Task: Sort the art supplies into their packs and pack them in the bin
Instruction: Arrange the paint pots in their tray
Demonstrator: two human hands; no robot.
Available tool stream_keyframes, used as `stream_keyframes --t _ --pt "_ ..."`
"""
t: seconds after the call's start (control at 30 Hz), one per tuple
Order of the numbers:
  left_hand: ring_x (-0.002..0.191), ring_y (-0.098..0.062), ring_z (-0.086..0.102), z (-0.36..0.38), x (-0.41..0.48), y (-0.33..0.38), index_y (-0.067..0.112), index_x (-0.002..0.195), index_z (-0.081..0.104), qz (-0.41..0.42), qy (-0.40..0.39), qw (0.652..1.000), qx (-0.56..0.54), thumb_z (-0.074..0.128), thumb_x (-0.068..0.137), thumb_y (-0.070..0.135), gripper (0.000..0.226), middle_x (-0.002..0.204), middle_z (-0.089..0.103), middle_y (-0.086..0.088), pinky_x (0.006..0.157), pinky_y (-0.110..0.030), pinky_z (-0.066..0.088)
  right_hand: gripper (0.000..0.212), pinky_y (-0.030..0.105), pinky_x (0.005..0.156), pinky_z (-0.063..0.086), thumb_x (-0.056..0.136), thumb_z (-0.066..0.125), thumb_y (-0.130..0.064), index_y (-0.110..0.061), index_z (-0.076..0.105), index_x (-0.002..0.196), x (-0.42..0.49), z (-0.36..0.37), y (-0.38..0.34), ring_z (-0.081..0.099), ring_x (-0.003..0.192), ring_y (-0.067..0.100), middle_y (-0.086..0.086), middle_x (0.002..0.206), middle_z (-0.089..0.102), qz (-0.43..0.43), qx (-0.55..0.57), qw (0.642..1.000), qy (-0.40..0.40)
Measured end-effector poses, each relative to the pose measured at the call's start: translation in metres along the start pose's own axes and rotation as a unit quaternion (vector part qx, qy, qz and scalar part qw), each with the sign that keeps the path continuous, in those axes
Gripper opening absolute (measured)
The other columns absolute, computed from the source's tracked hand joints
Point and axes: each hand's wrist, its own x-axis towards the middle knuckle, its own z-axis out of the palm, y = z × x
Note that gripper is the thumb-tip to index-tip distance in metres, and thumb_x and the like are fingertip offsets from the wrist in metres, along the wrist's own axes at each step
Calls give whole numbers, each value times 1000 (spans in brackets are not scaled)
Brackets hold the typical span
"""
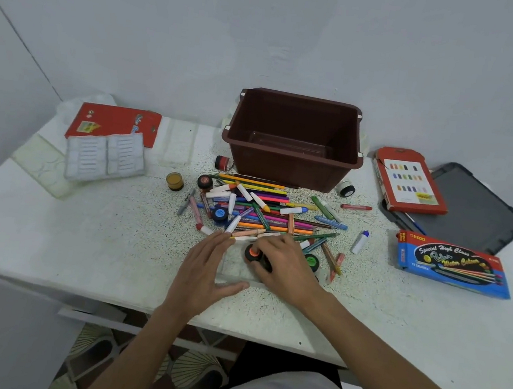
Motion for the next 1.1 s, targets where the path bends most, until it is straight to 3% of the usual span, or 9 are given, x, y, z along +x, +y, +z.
stream_keyframes --t 0.27,0.37,0.5,0.6,0.7,0.83,0.9,1.1 --pt "144 -11 26 0 -2 1 19 143 42 16 1 1000 12 67 78 61 81 153 35 4 116 -30 24 19 33 91 43 94 59 -28 -18 64 110 5 -33 29 53 105 15 -3 111 64 72 79 993 55" --pt "146 -12 23 1 -3 0 21 144 40 19 2 1000 13 69 77 55 80 154 32 5 114 -36 28 17 30 85 44 95 58 -21 -13 65 108 18 -59 59 53 98 12 -1 106 65 145 73 981 108" --pt "145 -13 25 3 -2 0 22 145 38 14 -3 1000 11 65 78 59 81 155 32 4 113 -40 31 21 33 75 45 92 56 -19 -10 63 109 35 -86 110 58 94 24 9 105 65 233 19 959 162" --pt "146 -14 26 4 -1 0 20 145 39 17 -5 1000 6 62 81 62 80 155 33 3 112 -41 34 26 34 72 41 92 55 -21 -9 60 114 47 -95 137 57 93 28 13 107 63 272 -19 951 146" --pt "145 -15 27 4 -1 0 20 145 40 19 -7 1000 11 58 83 65 78 155 34 2 112 -41 35 32 38 77 44 93 54 -21 -8 56 122 58 -97 152 56 103 34 16 116 60 288 -44 950 109" --pt "145 -15 28 7 -1 -2 16 144 43 22 -3 999 36 54 84 69 81 154 36 1 114 -38 32 44 46 89 47 91 55 -20 -11 50 134 67 -90 164 54 110 43 22 119 56 302 -72 950 18" --pt "145 -16 28 7 -1 -2 15 142 45 24 3 998 50 54 83 70 81 153 38 0 114 -39 29 47 46 88 47 90 54 -22 -17 46 137 67 -82 169 54 107 44 22 114 58 293 -95 951 -20" --pt "144 -16 27 6 -1 0 18 142 45 14 2 998 55 57 82 69 79 153 37 3 115 -38 26 35 41 71 38 88 55 -13 -13 48 123 61 -73 170 55 90 43 24 94 61 275 -94 956 36"
